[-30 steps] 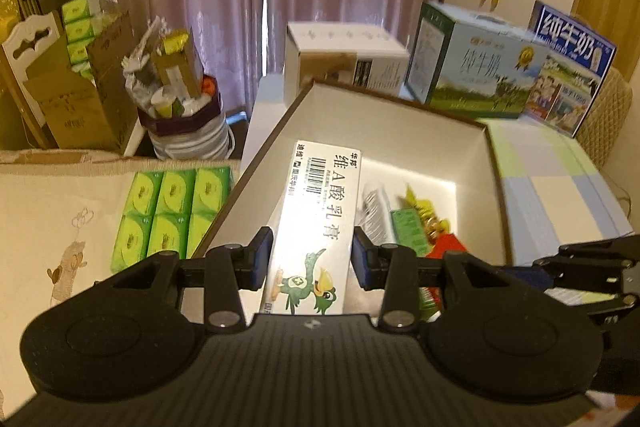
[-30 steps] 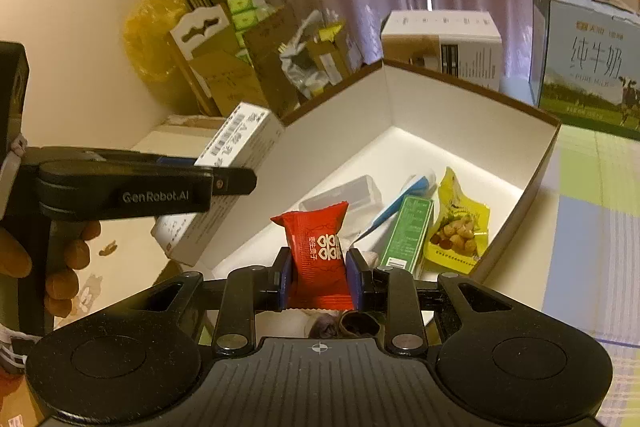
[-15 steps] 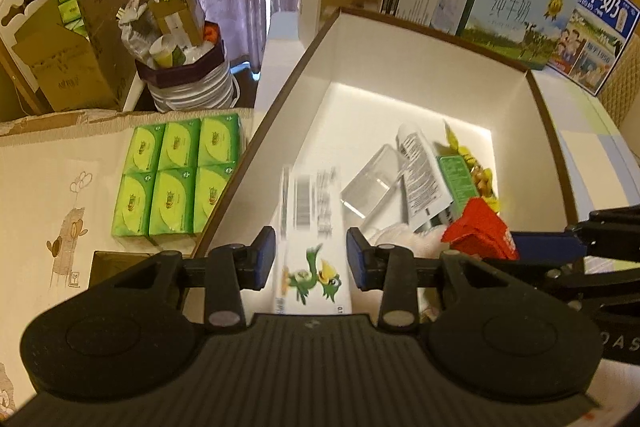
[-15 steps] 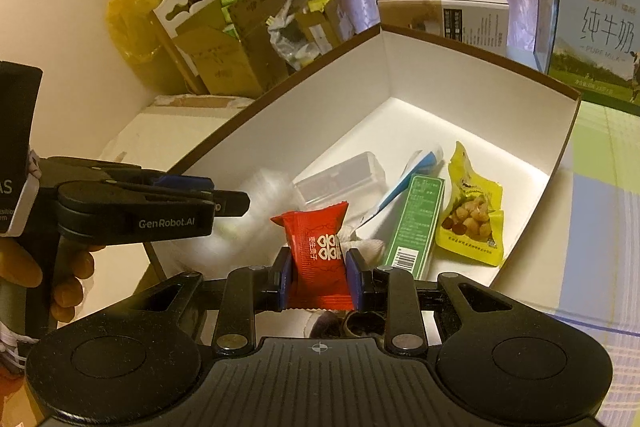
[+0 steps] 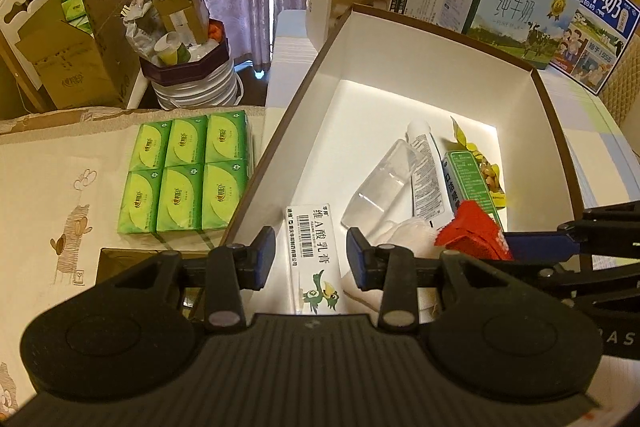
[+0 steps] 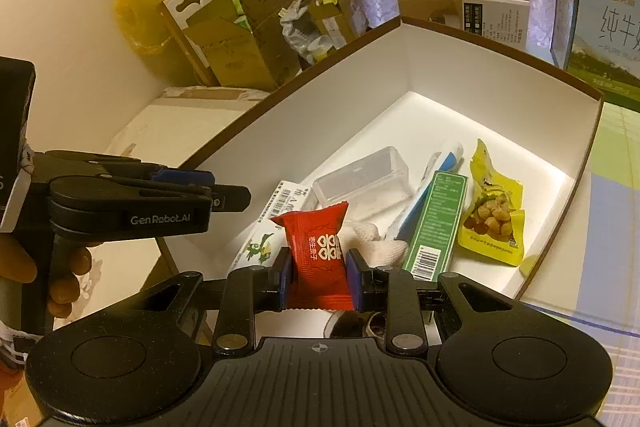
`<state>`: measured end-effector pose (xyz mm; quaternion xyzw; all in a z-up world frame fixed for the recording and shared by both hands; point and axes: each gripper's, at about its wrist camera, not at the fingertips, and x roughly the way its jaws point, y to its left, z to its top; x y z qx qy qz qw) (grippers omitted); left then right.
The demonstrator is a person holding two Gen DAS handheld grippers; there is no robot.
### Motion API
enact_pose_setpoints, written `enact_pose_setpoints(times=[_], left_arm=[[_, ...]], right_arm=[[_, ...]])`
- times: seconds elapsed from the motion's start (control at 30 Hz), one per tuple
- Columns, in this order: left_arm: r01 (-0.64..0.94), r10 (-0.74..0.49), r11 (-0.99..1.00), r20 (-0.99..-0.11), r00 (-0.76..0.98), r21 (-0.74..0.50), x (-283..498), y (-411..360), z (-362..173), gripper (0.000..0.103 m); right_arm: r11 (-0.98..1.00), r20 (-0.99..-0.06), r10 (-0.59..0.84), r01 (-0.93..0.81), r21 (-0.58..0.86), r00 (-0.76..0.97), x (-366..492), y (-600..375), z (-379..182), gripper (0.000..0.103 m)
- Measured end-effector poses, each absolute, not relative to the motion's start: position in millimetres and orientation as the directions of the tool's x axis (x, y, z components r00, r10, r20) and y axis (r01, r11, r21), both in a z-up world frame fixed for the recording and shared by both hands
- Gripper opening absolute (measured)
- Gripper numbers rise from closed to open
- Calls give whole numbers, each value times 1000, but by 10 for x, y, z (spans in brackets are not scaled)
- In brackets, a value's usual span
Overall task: Organize objects
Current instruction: 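Open both tools to drop the medicine box and red candy into the shoebox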
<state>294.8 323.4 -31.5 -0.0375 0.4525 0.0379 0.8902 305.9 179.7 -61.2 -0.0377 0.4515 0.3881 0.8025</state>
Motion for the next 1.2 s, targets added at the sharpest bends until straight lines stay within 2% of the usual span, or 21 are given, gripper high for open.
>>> enact_pose_setpoints(times=[0.27, 0.33, 0.4, 0.5, 0.63, 0.73, 0.83, 1.2], left_arm=[[-93, 25, 995, -797, 603, -40, 2898, 3217, -230, 36], [-92, 23, 995, -796, 605, -41, 2886, 3213, -207, 39], [-92, 24, 995, -793, 608, -41, 2881, 3210, -185, 43], [-87, 22, 995, -790, 613, -40, 2853, 3199, -150, 51], [-84, 21, 996, -788, 615, -40, 2805, 3186, -127, 53], [-86, 22, 996, -788, 616, -39, 2780, 3183, -118, 60], [-86, 21, 996, -786, 618, -40, 2732, 3171, -102, 61], [-85, 19, 995, -773, 635, -45, 2592, 3075, 1, 76]], right_arm=[[677, -721, 628, -662, 321, 292, 3033, 1800, -568, 26], [671, -711, 637, -667, 323, 296, 3023, 1812, -547, 29], [674, -710, 628, -678, 293, 318, 2996, 1830, -525, 45], [674, -706, 624, -688, 269, 335, 2961, 1820, -506, 53], [683, -712, 617, -679, 271, 336, 2963, 1771, -490, 55], [687, -715, 611, -677, 266, 340, 2957, 1727, -478, 56], [693, -717, 607, -670, 266, 344, 2944, 1682, -476, 57], [712, -704, 606, -647, 273, 370, 2827, 1462, -371, 59]])
